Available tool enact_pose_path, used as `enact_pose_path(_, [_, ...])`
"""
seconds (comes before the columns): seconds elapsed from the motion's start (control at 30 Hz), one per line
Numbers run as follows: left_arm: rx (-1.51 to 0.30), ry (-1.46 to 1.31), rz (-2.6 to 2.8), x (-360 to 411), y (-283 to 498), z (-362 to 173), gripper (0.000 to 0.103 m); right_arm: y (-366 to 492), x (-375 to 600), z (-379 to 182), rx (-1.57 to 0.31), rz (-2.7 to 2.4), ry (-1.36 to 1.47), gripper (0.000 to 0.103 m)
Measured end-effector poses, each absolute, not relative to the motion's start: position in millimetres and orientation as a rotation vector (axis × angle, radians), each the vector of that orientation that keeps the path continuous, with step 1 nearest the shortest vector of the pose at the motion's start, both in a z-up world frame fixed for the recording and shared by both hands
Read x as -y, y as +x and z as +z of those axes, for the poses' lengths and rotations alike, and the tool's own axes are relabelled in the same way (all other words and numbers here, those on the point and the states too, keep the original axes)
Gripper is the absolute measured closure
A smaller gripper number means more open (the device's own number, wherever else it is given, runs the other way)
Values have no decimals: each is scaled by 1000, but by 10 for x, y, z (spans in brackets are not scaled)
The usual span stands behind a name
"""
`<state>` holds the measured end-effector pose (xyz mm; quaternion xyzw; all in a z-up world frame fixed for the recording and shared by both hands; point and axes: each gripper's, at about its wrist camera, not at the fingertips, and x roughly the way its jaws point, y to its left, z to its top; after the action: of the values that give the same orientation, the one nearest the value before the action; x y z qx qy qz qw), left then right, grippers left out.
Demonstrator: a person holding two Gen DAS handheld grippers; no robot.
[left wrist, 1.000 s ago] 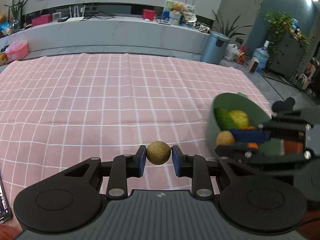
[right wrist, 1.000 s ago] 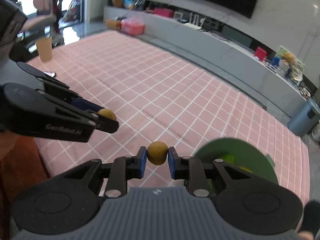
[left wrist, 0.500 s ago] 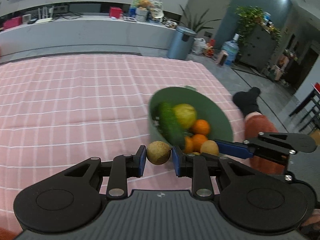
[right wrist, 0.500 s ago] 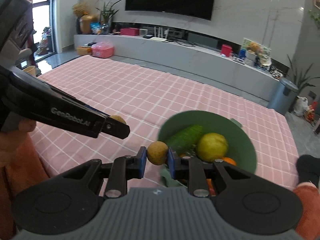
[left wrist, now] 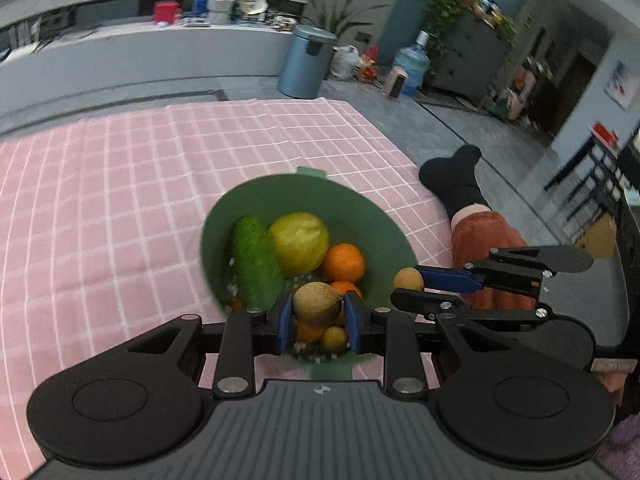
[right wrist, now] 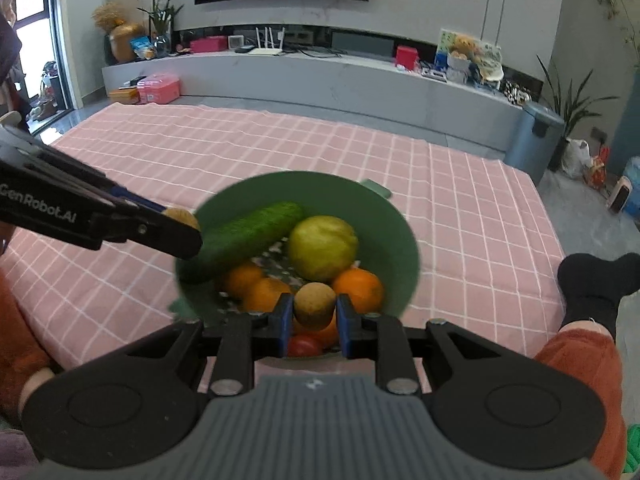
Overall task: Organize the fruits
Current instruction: 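Carry both longans over the colander and open both grippers to drop them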
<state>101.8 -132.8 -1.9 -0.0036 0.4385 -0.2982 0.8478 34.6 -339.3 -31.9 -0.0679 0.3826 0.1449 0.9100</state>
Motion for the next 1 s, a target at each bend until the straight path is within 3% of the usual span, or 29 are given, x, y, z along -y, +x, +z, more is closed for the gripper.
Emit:
enact_pose_path(0.73, [-892,540,-743,2109,1291,-572,72,899,3488,-703,-829,333,-207,84])
enact_pose_path(1.0, [-877,562,-729,2119,1289,-612,67,881,3463,-726,-831,320,-203,84])
